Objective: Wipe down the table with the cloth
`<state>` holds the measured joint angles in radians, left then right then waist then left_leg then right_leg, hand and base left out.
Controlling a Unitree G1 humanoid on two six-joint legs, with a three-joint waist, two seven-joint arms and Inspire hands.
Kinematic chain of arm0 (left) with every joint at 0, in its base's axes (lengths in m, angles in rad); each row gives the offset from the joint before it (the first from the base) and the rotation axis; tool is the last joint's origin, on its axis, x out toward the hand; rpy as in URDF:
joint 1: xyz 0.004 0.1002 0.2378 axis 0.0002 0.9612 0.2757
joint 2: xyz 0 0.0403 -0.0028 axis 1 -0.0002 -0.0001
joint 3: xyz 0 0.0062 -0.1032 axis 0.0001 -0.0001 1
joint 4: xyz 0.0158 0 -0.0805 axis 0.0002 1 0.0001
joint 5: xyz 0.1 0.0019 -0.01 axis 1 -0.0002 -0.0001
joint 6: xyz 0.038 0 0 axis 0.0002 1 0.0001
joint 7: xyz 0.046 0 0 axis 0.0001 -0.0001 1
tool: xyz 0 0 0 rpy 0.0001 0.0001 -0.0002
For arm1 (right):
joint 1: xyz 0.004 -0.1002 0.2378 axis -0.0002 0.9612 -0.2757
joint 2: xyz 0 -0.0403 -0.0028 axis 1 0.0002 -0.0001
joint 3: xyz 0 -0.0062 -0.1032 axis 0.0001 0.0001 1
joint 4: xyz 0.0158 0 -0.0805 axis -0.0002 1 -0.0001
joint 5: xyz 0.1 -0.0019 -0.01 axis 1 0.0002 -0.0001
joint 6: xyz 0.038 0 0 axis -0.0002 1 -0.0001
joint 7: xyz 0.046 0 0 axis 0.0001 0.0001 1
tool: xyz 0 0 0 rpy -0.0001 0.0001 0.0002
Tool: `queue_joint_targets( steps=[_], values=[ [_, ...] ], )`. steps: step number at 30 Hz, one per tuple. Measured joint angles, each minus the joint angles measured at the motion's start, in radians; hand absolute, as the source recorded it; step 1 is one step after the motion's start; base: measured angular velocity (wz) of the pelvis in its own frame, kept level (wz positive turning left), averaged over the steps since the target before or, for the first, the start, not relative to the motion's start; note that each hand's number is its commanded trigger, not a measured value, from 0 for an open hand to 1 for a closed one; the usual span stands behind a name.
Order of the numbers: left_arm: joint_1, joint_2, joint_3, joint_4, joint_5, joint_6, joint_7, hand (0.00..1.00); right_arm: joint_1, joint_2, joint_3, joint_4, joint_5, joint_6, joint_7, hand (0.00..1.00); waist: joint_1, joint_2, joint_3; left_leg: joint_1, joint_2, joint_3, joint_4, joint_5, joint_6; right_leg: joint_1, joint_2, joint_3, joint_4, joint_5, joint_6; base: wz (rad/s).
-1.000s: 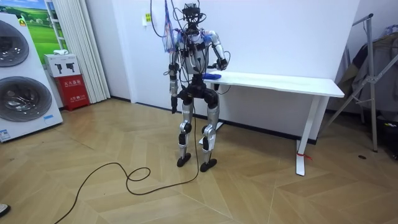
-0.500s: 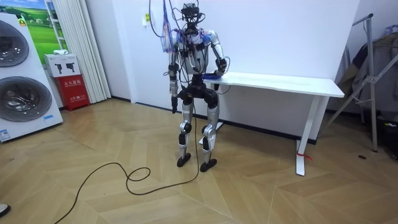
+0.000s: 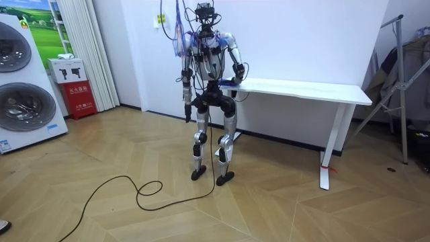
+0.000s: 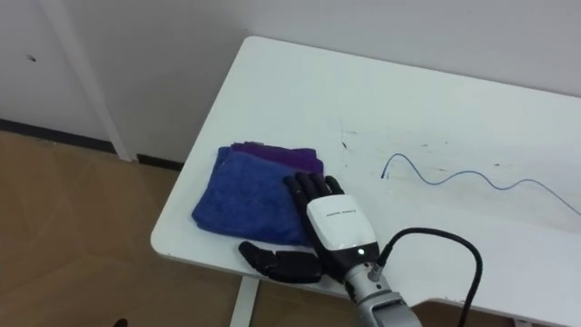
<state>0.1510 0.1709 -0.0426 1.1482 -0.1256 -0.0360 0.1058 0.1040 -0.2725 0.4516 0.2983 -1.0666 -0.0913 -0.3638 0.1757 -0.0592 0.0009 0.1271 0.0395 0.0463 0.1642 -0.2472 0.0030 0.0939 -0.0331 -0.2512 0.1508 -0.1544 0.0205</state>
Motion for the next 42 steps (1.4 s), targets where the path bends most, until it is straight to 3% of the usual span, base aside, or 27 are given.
queue_joint_targets(
  steps=[6,11,19,26,31,37,42],
  values=[
    [-0.001,-0.005,-0.001,-0.003,0.000,0.001,0.001,0.00,-0.006,0.002,-0.001,-0.021,-0.002,0.006,-0.004,0.00,0.008,-0.003,-0.0029,-0.002,0.000,0.003,-0.001,0.000,0.000,-0.005,0.000,0.003,0.001,0.000,0.000,-0.01],
    [-0.001,-0.004,-0.010,-0.002,0.000,0.001,0.020,0.00,-0.017,-0.004,-0.001,-0.155,-0.002,0.000,-0.036,0.00,0.012,-0.001,-0.0016,0.000,0.000,0.004,-0.001,0.000,0.000,-0.005,0.000,0.002,0.001,0.000,0.000,-0.01],
    [0.017,-0.002,0.001,-0.001,0.011,0.001,0.020,0.00,-0.052,-0.004,-0.002,-0.232,0.007,-0.004,-0.069,0.00,0.023,-0.002,-0.0019,0.001,0.000,-0.003,0.000,0.000,0.000,0.002,0.000,-0.009,0.000,0.000,0.000,0.02],
    [0.024,0.000,0.013,0.000,0.012,0.024,0.008,0.00,-0.110,-0.002,-0.003,-0.248,0.006,-0.001,-0.070,0.00,0.024,-0.002,-0.0021,-0.008,0.000,-0.014,0.004,0.000,0.000,0.001,-0.001,-0.024,0.000,0.000,0.000,0.05],
    [0.020,-0.001,0.012,-0.002,0.053,0.046,0.010,0.00,-0.118,-0.004,0.000,-0.203,0.005,0.017,-0.071,0.00,0.026,-0.001,-0.0013,-0.011,0.000,-0.022,0.003,0.000,0.000,0.000,-0.001,-0.021,0.000,0.000,0.000,0.04],
    [0.021,-0.002,0.013,-0.012,0.081,0.058,0.020,0.00,-0.125,0.000,0.000,-0.097,0.007,0.072,-0.023,0.00,0.050,-0.007,-0.0021,-0.011,0.000,-0.025,0.000,0.000,0.000,-0.005,-0.001,-0.024,-0.001,0.000,0.000,-0.02],
    [0.027,-0.001,0.014,-0.006,0.091,0.059,0.021,0.00,-0.128,0.002,0.000,-0.043,0.044,0.071,0.008,0.00,0.060,-0.020,0.0117,-0.014,0.000,-0.030,0.000,0.000,-0.001,-0.005,-0.001,-0.028,-0.001,0.000,0.000,0.02]
  ],
)
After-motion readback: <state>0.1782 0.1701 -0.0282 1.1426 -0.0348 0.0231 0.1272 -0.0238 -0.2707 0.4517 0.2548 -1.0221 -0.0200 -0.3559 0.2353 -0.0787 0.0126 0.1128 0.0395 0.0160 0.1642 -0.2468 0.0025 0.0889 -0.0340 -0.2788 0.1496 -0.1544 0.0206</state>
